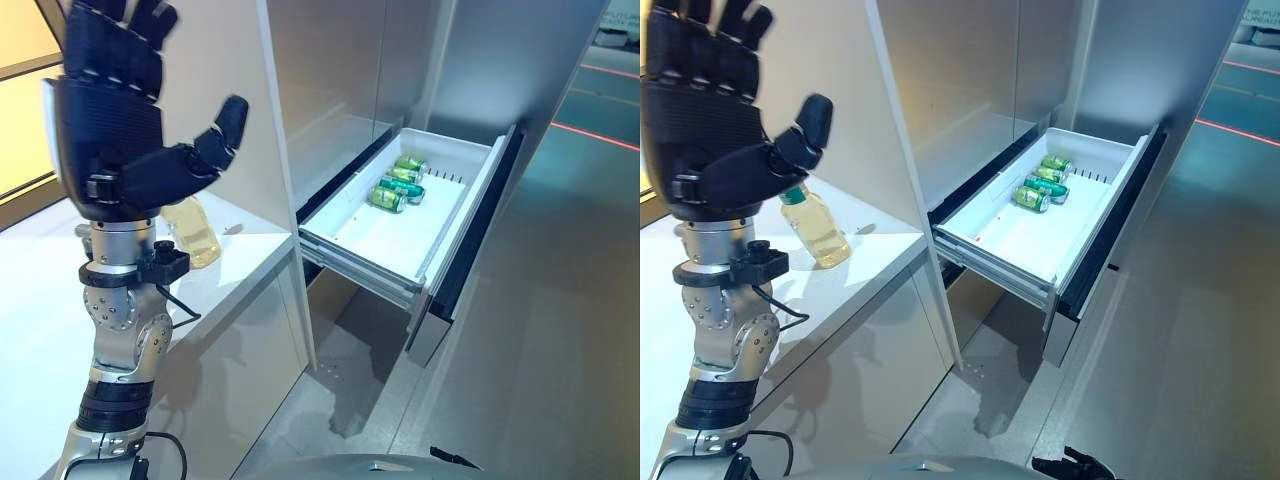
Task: Put drinks into fridge and close the fridge
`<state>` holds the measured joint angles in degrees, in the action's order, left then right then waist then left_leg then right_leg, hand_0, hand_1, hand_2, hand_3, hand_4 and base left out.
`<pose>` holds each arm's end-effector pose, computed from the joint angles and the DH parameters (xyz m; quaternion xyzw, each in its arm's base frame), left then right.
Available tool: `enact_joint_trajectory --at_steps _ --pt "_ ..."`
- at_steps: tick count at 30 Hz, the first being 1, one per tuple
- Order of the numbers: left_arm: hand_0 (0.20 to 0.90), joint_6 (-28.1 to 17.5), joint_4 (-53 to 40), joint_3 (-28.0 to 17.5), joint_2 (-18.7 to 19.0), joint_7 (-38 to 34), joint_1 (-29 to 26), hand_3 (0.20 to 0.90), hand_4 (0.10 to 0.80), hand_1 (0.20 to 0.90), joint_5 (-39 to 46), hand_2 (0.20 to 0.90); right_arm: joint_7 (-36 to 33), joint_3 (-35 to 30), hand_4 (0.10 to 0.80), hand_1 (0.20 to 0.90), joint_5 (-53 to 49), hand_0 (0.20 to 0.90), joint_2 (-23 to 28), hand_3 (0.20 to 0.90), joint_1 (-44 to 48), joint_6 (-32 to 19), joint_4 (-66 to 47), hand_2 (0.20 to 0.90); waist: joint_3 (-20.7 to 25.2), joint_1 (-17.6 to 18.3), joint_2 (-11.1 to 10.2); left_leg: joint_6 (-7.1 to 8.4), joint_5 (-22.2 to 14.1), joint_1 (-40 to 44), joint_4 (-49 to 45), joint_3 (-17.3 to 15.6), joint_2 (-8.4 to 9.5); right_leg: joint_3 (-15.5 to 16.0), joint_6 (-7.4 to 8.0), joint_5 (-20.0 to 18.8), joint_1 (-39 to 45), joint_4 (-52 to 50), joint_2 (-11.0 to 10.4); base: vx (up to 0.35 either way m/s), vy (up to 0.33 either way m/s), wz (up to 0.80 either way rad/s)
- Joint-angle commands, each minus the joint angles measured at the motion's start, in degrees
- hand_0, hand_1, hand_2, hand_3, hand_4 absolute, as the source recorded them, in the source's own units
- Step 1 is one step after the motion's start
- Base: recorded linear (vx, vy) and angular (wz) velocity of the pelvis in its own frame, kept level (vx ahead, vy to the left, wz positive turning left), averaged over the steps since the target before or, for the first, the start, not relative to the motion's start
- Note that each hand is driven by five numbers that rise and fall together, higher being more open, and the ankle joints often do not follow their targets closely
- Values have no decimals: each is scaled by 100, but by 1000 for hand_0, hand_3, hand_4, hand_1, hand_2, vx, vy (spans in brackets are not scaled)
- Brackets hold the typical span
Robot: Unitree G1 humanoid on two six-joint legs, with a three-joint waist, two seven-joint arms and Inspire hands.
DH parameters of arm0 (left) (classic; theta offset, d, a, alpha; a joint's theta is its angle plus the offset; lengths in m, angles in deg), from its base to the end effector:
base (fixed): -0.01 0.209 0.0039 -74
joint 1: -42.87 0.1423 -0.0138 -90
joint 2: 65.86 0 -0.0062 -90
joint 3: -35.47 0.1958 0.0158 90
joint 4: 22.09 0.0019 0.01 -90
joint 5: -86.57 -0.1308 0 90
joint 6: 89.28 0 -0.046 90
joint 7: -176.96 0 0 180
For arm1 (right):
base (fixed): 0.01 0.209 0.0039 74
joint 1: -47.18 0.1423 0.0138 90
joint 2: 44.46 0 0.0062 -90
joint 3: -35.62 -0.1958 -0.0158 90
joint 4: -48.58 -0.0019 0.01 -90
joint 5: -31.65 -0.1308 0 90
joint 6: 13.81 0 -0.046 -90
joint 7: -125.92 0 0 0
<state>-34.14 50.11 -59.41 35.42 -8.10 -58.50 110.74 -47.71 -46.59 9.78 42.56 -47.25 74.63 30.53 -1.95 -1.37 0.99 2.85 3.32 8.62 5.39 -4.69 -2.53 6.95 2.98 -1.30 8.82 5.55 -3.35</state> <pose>0.1976 0.2203 0.1687 -0.0090 -0.5295 -0.0225 0.8480 0.0363 -0.2243 -0.1257 0.0552 0.5921 -0.0886 0.7991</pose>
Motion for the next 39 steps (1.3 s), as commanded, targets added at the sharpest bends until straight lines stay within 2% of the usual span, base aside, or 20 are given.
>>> enact_joint_trajectory --at_steps 1,5,6,11,25,39 --pt "900 0 -311 -221 155 -845 -739 900 800 900 -834 900 -25 259 800 900 -76 900 -310 900 209 -144 203 900 7 42 25 -500 -821 138 -39 242 517 327 -75 695 -37 -490 353 -1 6 4" --pt "900 425 -169 -189 275 -1201 -737 900 800 900 -1065 900 -28 261 800 900 -23 900 -295 900 244 -89 168 900 -7 9 26 -494 -803 135 -39 262 519 367 -89 731 -37 -542 348 -1 15 8" --pt "900 651 -89 -184 328 -1253 -718 900 800 900 -1066 900 -24 267 800 900 -8 900 -288 900 261 -66 153 900 -10 -15 25 -490 -797 133 -39 272 519 387 -94 747 -35 -565 347 -3 15 11" --pt "900 1159 264 -63 444 -1060 -600 900 800 900 -720 900 21 249 800 900 47 900 -238 900 324 32 87 900 -53 -75 31 -472 -766 134 -39 312 516 455 -99 786 -22 -626 334 -6 16 11" --pt "900 1566 865 -66 443 -1321 -281 900 800 900 -901 900 46 140 800 900 156 900 -151 900 394 203 10 900 -129 -134 30 -435 -732 143 -45 313 494 528 -104 829 9 -673 325 1 9 4" --pt "900 1906 1565 77 385 -1386 -272 900 800 900 -818 900 111 64 800 900 288 900 -73 900 367 301 -80 900 -162 -18 46 -422 -741 188 -69 194 480 448 -89 830 29 -685 341 0 0 0"
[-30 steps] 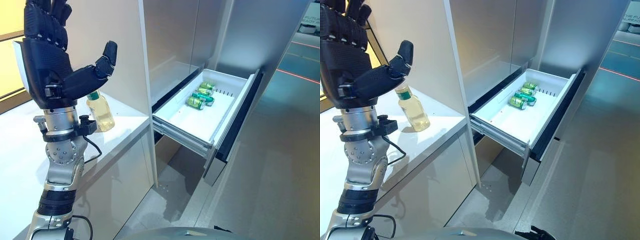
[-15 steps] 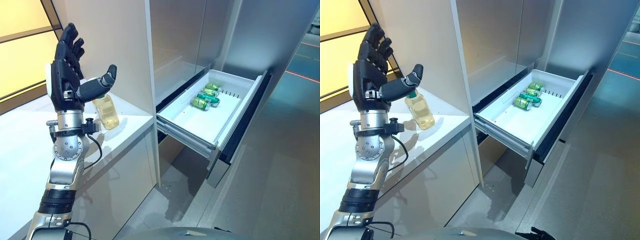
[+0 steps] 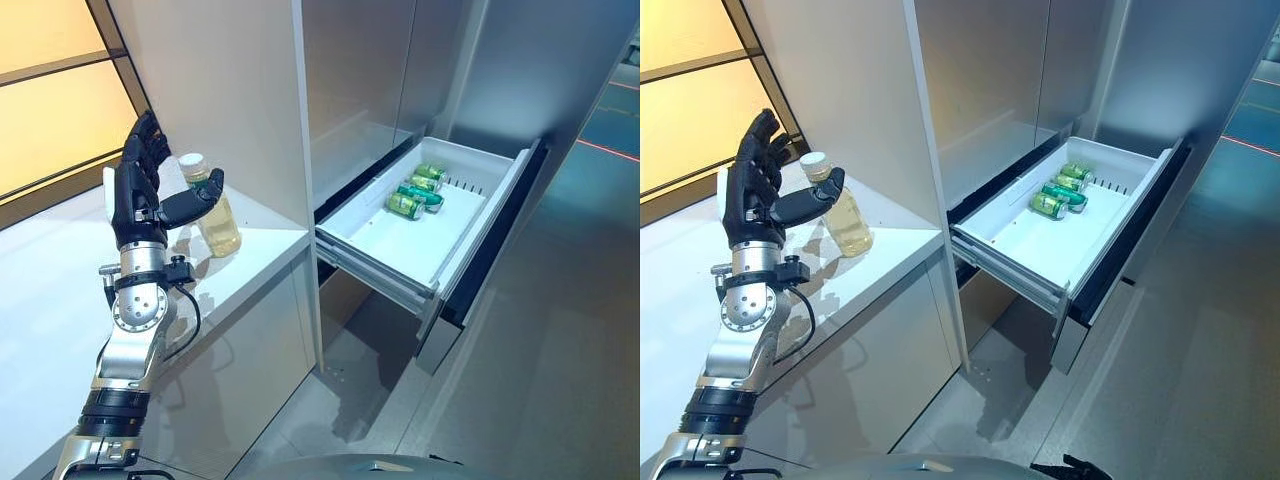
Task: Put drinks into fridge and close the fridge
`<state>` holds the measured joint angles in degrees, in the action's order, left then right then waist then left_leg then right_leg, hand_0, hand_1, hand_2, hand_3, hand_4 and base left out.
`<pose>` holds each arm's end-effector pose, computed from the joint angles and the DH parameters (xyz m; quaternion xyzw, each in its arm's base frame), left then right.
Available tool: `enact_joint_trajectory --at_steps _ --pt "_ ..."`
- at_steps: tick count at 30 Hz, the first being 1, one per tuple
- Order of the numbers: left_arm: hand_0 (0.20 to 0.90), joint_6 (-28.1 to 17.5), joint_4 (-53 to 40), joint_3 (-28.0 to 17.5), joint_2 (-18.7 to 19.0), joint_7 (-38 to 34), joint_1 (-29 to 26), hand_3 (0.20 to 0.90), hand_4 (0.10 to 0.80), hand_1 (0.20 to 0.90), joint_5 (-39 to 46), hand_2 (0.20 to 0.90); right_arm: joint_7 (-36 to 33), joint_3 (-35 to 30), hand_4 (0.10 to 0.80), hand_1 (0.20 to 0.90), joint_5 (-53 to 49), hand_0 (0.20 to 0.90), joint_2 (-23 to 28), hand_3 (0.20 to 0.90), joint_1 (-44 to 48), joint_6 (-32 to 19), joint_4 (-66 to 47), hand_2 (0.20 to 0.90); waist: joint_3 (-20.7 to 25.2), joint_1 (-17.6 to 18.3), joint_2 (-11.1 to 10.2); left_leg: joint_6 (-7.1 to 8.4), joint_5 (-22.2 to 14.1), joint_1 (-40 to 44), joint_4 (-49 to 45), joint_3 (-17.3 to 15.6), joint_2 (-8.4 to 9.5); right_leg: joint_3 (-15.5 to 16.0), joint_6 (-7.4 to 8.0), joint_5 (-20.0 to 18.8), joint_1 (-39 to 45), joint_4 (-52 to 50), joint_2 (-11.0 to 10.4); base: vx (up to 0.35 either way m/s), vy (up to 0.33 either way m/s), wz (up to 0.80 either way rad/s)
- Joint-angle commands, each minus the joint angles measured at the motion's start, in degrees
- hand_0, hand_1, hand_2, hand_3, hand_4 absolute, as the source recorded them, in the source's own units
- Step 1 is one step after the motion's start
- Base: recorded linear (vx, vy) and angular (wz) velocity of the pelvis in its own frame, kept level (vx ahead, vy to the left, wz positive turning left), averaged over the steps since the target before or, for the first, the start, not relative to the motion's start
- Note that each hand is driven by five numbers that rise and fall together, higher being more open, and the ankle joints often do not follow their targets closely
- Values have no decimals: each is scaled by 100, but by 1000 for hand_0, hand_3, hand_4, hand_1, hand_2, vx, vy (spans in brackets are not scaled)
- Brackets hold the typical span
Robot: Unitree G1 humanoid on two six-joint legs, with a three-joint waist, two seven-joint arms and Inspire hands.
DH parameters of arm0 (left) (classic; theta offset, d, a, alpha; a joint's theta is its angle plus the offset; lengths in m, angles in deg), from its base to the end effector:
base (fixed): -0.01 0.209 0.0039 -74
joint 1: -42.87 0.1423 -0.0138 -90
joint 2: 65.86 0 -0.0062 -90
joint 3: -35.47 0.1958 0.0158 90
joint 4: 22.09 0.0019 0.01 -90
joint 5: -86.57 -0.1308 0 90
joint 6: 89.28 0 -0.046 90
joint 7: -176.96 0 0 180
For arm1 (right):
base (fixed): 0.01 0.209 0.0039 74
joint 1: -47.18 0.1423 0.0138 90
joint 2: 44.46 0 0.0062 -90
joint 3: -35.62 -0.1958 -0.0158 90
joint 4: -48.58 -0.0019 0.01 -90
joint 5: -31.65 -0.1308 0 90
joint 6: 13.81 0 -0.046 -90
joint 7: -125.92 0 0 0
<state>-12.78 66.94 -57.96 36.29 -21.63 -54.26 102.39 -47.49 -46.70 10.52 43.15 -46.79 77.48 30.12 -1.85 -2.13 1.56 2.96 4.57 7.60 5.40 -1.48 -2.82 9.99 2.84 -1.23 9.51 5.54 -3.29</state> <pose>0.2176 0.2442 0.1000 0.0734 -0.2108 0.1588 0.9618 0.0385 -0.2274 -0.1250 0.0518 0.6062 -0.0849 0.7890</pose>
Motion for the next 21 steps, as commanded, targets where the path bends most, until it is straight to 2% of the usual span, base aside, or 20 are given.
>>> enact_joint_trajectory --at_steps 1,8,21 --pt "900 -216 -92 -59 286 -18 -696 900 800 900 47 900 90 74 800 900 225 900 -131 900 322 25 -47 900 -173 64 -9 -433 -868 291 -71 -131 507 136 -73 823 -40 -685 336 0 0 0" --pt "900 -157 203 25 197 64 -823 900 800 900 253 900 95 86 800 900 262 900 -119 900 325 90 -103 900 -162 143 -8 -428 -872 323 -68 -193 498 80 -62 818 -28 -684 351 5 1 -1" --pt "900 63 731 106 359 -137 -1139 900 800 900 250 900 98 74 800 900 336 900 -77 900 280 152 -169 900 -138 314 19 -431 -900 376 -80 -335 491 -49 -34 804 -26 -680 373 10 4 -4"
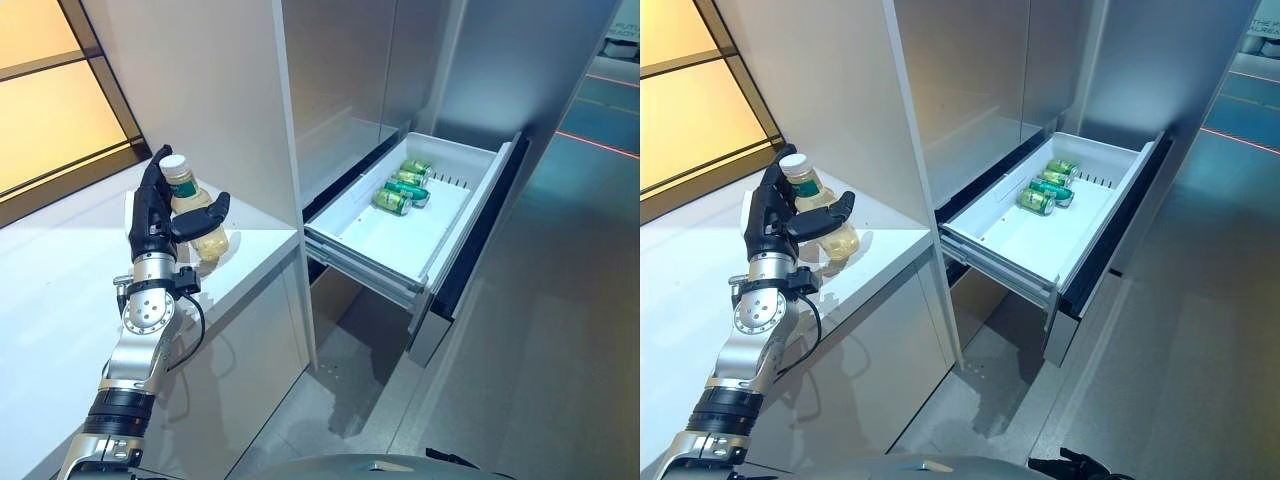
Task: Put drinks into fridge and close the fridge
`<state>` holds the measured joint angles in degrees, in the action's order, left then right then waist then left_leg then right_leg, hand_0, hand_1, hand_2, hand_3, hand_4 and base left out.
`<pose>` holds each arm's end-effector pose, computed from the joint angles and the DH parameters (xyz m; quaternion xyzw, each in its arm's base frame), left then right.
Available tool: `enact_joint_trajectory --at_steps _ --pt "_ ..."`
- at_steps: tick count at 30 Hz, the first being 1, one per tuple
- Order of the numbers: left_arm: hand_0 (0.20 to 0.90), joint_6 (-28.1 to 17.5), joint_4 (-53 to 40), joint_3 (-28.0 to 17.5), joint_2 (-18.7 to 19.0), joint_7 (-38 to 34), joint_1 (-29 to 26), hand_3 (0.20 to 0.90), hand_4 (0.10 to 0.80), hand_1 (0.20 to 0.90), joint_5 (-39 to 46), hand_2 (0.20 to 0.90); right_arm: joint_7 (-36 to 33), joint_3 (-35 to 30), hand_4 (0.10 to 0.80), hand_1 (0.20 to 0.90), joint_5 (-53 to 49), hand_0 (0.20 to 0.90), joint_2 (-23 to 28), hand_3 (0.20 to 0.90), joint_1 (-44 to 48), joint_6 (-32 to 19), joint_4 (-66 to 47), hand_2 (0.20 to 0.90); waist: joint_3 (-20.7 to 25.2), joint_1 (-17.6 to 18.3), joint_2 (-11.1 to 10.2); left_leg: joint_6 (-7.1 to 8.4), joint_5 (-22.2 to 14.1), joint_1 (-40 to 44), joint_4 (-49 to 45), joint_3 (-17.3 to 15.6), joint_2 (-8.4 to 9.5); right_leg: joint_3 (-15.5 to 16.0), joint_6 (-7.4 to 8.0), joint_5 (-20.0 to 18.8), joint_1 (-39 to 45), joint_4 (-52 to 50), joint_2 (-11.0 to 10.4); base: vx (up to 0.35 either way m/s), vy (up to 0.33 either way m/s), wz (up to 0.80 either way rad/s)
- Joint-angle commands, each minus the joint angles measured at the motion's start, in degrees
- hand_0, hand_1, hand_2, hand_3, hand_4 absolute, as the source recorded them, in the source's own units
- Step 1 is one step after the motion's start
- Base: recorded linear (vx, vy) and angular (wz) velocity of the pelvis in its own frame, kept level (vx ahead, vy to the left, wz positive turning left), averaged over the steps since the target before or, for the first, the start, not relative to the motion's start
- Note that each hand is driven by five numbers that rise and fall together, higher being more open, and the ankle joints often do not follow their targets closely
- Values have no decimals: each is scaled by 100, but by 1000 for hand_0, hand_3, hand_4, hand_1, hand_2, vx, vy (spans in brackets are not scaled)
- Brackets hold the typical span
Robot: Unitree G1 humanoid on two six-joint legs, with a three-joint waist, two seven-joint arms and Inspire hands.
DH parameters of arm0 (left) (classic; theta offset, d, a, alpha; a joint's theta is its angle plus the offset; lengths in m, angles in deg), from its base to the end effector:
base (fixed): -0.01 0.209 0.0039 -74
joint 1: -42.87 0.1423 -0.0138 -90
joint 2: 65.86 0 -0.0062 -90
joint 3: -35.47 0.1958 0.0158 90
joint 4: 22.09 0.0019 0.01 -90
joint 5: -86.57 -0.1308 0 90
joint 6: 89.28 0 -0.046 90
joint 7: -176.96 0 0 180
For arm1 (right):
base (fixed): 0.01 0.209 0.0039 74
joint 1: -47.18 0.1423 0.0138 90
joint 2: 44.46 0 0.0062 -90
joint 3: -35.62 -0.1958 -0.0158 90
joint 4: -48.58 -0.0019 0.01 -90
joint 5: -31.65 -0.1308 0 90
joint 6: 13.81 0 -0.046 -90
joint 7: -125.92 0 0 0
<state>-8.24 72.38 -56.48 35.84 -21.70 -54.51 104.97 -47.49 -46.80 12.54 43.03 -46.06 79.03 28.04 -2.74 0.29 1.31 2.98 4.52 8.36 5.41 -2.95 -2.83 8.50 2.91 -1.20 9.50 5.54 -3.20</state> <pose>0.2215 0.2471 0.0798 0.0608 -0.1231 0.1723 0.9754 0.0484 -0.2253 -0.1239 0.0414 0.6013 -0.0680 0.7950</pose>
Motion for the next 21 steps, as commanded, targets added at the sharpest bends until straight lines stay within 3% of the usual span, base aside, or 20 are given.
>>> enact_joint_trajectory --at_steps 1,17,18,19,20,21 --pt "900 -391 242 -46 409 -132 -1129 900 800 900 2 900 102 77 800 900 137 900 -62 900 203 0 40 900 -45 81 44 -433 -896 302 -82 -195 492 90 -42 801 -27 -680 364 12 0 -4" --pt "900 -359 663 -50 486 -246 -1370 900 800 900 186 900 79 96 800 900 117 900 -62 900 165 46 -14 900 -28 193 53 -438 -911 326 -84 -291 496 -22 -28 784 -32 -673 383 6 3 -3" --pt "848 -403 660 -56 488 -227 -1383 840 740 848 258 848 79 91 800 900 115 900 -61 900 162 45 -14 900 -25 198 52 -438 -912 328 -82 -290 499 -27 -25 783 -32 -670 385 0 0 0" --pt "848 -450 660 -59 483 -215 -1387 840 740 848 316 848 77 93 800 900 117 900 -61 900 159 42 -16 900 -27 201 52 -439 -912 329 -81 -290 501 -30 -24 782 -32 -671 385 0 0 0" --pt "441 -510 652 -68 467 -185 -1392 365 265 441 380 441 85 90 800 900 124 900 -57 900 155 35 -14 900 -31 205 51 -438 -911 329 -80 -298 498 -29 -23 781 -34 -673 383 0 0 0" --pt "300 -585 642 -81 460 -119 -1389 200 100 300 487 300 93 77 800 900 135 900 -54 900 150 31 -11 900 -33 206 50 -439 -913 332 -81 -303 497 -29 -20 782 -37 -678 381 0 0 0"
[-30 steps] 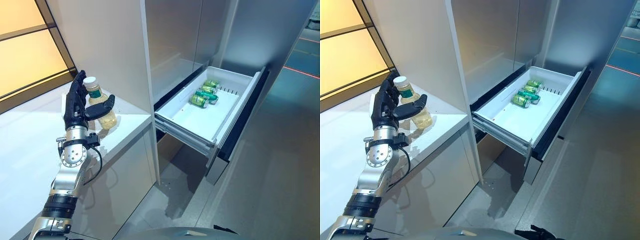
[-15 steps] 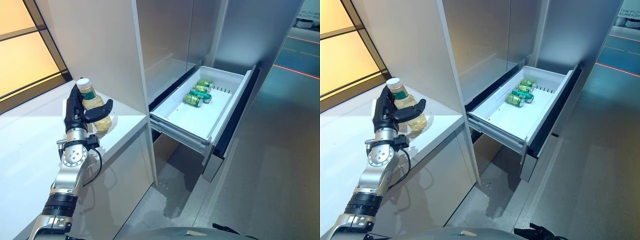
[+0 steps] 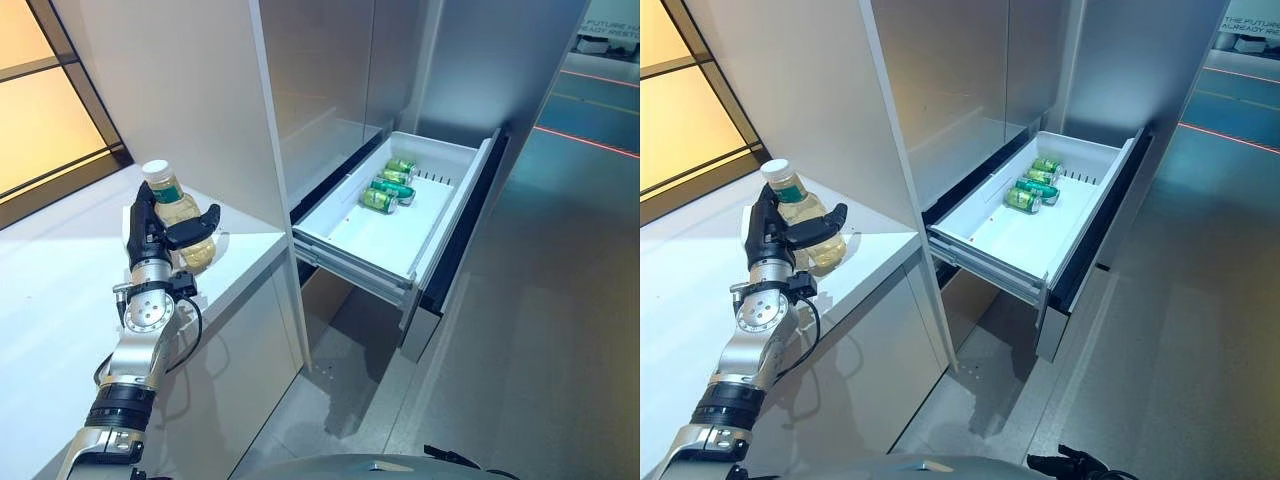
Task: Put drinks into fridge and close the fridge
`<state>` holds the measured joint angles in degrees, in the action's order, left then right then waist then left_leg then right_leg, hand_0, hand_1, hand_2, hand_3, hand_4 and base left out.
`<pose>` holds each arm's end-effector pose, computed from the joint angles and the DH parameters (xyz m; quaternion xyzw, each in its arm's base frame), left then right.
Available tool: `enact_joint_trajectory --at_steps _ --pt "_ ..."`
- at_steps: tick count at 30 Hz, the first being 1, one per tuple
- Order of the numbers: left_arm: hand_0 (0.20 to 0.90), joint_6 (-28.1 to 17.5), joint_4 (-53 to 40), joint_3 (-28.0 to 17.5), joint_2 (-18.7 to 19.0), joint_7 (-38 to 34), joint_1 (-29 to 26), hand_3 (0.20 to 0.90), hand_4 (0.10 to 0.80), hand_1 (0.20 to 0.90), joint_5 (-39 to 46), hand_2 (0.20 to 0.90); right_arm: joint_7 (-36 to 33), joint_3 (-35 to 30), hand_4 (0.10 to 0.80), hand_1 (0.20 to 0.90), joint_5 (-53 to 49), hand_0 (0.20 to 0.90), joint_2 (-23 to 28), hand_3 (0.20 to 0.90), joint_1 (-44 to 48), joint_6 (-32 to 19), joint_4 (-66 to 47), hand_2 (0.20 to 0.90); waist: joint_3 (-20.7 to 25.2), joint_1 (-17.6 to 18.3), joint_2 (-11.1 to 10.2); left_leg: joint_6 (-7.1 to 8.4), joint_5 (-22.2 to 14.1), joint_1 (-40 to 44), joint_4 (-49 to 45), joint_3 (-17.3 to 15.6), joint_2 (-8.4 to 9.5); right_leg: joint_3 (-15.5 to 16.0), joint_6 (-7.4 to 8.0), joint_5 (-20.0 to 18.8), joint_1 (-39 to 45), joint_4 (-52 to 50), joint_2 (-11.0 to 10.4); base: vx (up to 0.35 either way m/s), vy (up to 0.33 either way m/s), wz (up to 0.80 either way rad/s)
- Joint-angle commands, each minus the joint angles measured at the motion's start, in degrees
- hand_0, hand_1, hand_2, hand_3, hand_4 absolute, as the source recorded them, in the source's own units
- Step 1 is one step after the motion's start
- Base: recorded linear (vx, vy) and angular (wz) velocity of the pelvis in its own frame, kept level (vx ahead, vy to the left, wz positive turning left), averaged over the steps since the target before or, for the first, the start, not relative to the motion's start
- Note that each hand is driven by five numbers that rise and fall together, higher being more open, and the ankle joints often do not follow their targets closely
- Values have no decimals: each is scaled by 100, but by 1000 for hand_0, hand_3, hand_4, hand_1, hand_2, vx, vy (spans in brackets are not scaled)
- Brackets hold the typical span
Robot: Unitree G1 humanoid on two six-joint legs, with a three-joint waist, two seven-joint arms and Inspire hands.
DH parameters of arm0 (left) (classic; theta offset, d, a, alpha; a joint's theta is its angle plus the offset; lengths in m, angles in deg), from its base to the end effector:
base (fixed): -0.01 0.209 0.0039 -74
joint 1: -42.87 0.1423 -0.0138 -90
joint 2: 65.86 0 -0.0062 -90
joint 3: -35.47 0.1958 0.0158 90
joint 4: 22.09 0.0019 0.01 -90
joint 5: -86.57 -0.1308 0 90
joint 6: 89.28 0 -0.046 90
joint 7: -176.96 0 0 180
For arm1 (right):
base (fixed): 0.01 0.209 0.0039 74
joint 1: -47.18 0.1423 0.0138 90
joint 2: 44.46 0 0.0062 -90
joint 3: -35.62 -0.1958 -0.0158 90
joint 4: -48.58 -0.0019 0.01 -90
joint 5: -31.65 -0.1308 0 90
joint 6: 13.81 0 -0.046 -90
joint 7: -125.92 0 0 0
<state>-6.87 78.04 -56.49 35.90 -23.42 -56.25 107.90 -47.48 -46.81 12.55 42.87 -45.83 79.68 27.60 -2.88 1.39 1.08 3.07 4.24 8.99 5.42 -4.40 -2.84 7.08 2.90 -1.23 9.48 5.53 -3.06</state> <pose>0.2275 0.2540 0.0699 0.0407 -0.0787 0.2064 0.9744 0.0508 -0.2240 -0.1238 0.0434 0.6014 -0.0657 0.7951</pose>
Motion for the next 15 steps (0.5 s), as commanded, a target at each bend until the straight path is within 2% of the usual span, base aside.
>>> enact_joint_trajectory --at_steps 1,2,8,13,14,15 --pt "300 -859 6 -84 411 228 -1220 200 100 300 492 300 85 88 800 900 120 900 -41 900 126 -30 25 900 -20 93 68 -451 -886 270 -80 -151 501 109 -19 782 -37 -679 369 0 0 0" --pt "300 -881 -18 -87 395 275 -1219 200 100 300 552 300 86 86 800 900 122 900 -43 900 127 -35 30 900 -21 92 68 -451 -886 270 -80 -149 501 109 -19 782 -36 -679 368 0 0 0" --pt "300 -1357 -772 -33 -113 1921 -1123 200 100 300 2402 300 180 47 800 900 -51 900 -55 900 159 -182 -34 900 -41 63 57 -448 -884 266 -73 -103 494 102 -19 773 -45 -687 368 0 0 0" --pt "300 -1454 -1250 71 -108 2503 -1125 200 100 300 2308 300 302 266 800 900 663 900 1 900 178 -686 -495 900 -57 52 47 -458 -882 250 -68 -79 491 112 -14 763 -61 -692 361 -4 -8 -1" --pt "300 -1430 -1601 173 21 2847 -1178 200 100 300 2092 300 437 576 800 900 760 900 84 900 174 -588 -1368 900 -85 50 30 -457 -871 232 -70 -64 487 132 -9 758 -86 -714 353 -17 -26 -3" --pt "300 -1430 -1617 176 28 2868 -1175 200 100 300 2082 300 450 595 800 900 764 900 90 900 164 -584 -1423 900 -84 54 29 -457 -870 231 -70 -61 488 135 -9 760 -86 -716 352 -27 -37 -2"
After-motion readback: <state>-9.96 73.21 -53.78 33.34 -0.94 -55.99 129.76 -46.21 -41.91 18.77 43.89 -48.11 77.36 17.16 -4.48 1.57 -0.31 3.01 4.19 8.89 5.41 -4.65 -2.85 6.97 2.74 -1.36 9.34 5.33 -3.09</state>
